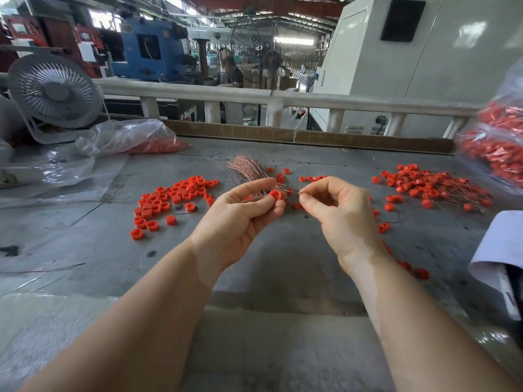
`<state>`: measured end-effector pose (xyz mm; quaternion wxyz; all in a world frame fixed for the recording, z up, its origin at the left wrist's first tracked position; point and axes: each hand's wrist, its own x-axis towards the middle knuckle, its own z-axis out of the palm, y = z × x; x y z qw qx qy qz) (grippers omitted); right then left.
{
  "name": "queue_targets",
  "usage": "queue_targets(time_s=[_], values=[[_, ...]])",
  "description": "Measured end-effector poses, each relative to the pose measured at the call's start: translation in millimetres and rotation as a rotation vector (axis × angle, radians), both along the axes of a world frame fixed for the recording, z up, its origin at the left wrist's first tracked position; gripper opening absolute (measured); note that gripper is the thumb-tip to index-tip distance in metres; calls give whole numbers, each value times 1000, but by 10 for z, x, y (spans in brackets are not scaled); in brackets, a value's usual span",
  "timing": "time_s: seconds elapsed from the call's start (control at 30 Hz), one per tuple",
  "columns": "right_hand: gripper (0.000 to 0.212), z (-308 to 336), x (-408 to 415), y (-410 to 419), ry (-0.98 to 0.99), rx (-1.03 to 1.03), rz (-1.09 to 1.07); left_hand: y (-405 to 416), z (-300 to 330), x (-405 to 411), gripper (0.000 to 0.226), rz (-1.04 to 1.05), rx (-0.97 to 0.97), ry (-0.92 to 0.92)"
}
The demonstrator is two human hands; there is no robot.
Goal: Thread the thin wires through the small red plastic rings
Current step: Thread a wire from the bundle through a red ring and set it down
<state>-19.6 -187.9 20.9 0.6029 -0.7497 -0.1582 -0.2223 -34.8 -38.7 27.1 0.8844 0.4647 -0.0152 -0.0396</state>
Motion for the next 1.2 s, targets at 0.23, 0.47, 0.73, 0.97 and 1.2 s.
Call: queue_targets(time_s=[0.23,0.47,0.73,0.97,1.2], values=[[24,1,12,0,-5,0,2,-5,-1,3,27,-32,-67,28],[26,-1,-3,-4,-22,0,8,-7,21,-6,18,-48,-167,81],[27,-1,-7,7,-27,8,23,17,51,-20,20,-87,-230,106],[27,2,-6,7,-27,18,41,19,35,-19,22,-120,-209,107],[27,20,-21,9,-34,30,63,11,38,-31,21,-172,-187,106]])
